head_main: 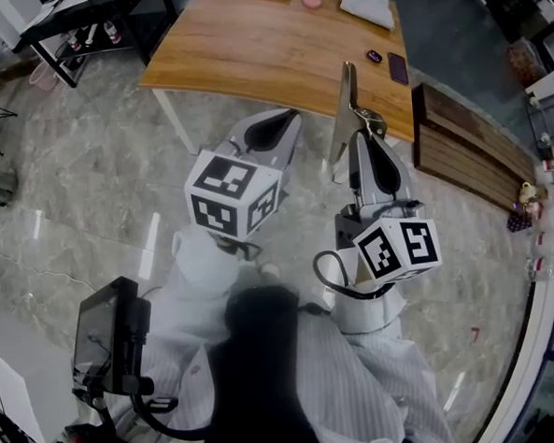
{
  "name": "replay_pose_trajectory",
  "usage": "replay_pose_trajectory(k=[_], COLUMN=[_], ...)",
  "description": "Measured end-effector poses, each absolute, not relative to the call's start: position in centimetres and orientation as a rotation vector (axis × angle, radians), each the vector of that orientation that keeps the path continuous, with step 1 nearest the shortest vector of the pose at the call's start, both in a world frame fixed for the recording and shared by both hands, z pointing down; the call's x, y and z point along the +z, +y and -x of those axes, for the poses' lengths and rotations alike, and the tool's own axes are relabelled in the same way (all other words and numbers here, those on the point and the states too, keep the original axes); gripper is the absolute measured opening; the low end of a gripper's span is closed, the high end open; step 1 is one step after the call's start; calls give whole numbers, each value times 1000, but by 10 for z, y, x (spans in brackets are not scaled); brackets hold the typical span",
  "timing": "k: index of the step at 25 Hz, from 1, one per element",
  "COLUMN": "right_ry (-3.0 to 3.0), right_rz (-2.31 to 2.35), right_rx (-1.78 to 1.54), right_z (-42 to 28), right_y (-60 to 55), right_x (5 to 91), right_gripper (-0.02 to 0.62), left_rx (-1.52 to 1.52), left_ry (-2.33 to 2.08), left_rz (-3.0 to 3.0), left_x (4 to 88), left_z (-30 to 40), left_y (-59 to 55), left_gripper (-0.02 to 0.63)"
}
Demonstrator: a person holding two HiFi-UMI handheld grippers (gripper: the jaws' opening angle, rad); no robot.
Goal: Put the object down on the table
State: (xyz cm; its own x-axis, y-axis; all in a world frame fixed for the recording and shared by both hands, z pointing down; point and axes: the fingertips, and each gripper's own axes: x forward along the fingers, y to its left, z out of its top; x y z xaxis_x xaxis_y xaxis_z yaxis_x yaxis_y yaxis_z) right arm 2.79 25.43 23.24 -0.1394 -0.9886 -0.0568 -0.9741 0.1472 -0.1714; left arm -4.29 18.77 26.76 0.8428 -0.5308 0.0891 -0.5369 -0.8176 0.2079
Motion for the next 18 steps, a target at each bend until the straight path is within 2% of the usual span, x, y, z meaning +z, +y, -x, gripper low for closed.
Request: replay_pose_trajectory(k=[9, 18], right_ry=[2276, 2246], right_rz=[1932, 1962], right_rx=[-215, -223], right_z=[-54, -82], right_y=[212, 89], right_x=[248, 261], right_gripper=[25, 25], left_rx=[76, 91], left_ry=[-855, -838], left_rz=[-2772, -2788], left_x=[278, 287], left_z=[22, -4], left_y=[153, 26], left_gripper=[0, 0])
